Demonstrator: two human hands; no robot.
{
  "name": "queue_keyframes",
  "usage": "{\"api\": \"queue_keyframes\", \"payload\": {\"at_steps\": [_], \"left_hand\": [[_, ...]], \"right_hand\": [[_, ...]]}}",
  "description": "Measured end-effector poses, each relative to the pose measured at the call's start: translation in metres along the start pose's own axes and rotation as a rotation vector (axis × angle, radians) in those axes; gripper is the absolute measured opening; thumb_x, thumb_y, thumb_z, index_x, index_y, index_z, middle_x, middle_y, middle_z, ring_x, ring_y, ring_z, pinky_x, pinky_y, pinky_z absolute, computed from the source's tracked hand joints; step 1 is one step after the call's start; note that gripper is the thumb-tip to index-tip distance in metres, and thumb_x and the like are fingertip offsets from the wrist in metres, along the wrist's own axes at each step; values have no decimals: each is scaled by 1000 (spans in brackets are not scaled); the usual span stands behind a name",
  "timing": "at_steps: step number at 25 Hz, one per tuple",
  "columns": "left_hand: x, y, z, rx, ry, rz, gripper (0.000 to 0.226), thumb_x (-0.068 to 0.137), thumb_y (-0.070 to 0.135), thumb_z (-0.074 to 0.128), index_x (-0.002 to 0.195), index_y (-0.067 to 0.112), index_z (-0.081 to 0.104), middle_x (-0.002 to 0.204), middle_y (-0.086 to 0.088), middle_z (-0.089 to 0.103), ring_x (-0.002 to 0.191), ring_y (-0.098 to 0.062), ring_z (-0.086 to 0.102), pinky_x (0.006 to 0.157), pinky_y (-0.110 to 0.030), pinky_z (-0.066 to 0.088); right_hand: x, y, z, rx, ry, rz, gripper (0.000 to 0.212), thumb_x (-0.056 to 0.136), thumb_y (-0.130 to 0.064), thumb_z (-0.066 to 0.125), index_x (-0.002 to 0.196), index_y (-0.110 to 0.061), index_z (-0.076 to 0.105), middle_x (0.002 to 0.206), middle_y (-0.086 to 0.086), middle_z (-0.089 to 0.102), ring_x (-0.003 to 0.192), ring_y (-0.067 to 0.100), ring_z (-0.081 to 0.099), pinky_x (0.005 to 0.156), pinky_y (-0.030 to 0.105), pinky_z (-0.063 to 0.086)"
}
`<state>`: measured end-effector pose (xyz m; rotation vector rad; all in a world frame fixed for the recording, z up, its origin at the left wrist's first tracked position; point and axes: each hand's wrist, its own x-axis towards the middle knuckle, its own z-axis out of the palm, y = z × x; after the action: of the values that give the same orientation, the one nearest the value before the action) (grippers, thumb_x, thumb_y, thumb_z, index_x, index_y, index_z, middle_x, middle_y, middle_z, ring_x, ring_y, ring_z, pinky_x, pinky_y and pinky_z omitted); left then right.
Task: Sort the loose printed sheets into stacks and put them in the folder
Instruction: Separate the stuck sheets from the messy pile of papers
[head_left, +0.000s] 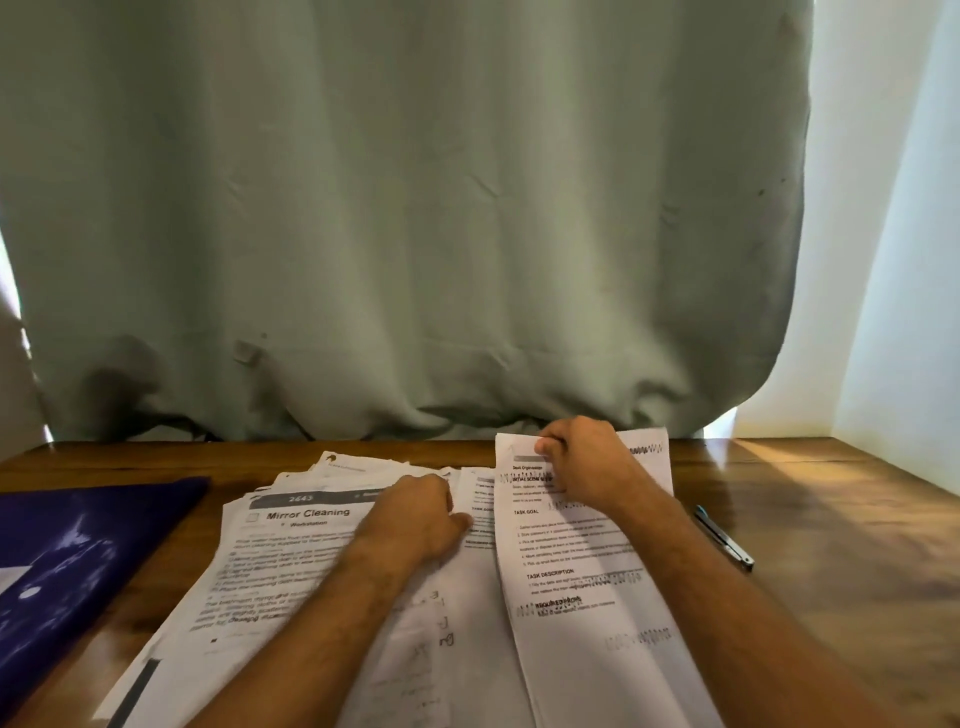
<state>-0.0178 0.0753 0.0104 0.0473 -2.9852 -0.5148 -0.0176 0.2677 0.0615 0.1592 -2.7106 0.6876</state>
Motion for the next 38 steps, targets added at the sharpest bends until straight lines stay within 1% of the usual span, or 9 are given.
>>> {"api": "queue_keyframes", "payload": {"at_steps": [3,5,12,17,19,24,29,34,38], "left_hand": [[14,9,-3,115,87,-3,35,94,45,64,119,21,67,112,-2,69,89,-17,59,90,-32,51],[22,17,-2,69,119,31,37,94,47,63,122,22,65,115,-2,68,97,-19,63,90,-33,52],[31,9,31,-14,12,82,69,84,74,56,138,31,53,140,4,60,124,-23,59,104,-41,48],[34,2,44,-113,38,85,66,84,68,62,139,31,54,141,5,58,123,-21,59,99,-39,52],[37,6,43,-237,132,67,54,83,62,68,127,31,61,132,6,60,115,-17,60,92,-35,53],[39,12,36,-609,215,40,16,91,44,69,91,35,56,94,16,65,60,-3,63,46,-12,44],[40,10,32,-1121,209,-34,21,94,27,69,107,35,54,95,15,69,64,-3,73,53,-27,60],[44,2,29,-1337,187,-120,16,98,24,64,113,32,64,94,10,75,70,-15,77,56,-35,62],[42,4,27,-1398,139,-111,14,99,22,63,108,32,65,92,8,77,71,-18,77,56,-38,62]], "right_hand": [[-10,15,2,135,40,19,27,99,-30,53,77,-22,67,76,-6,70,67,7,67,74,31,58],[-17,21,4,196,46,10,26,99,-32,53,78,-26,66,71,-8,68,63,0,66,67,22,57],[-31,41,18,60,-19,6,14,98,-41,49,98,-35,63,100,-13,48,84,2,51,67,12,36],[-29,46,12,-6,-12,-6,18,94,-32,60,110,-31,69,101,-12,52,88,3,50,82,19,43],[-29,43,13,-24,-17,-5,20,95,-31,61,113,-30,70,104,-10,54,87,3,49,82,20,43],[-29,37,21,-1,-39,31,22,95,-32,61,115,-32,70,103,-12,63,86,4,55,78,17,45],[-32,36,28,11,-4,67,23,95,-34,61,115,-30,70,100,-13,71,82,2,61,78,16,51],[-37,37,24,-5,223,-2,23,93,-36,63,113,-30,72,102,-13,72,84,4,63,77,15,50],[-41,34,23,4,242,-47,24,93,-38,62,115,-32,71,103,-13,71,84,4,61,77,13,48]]}}
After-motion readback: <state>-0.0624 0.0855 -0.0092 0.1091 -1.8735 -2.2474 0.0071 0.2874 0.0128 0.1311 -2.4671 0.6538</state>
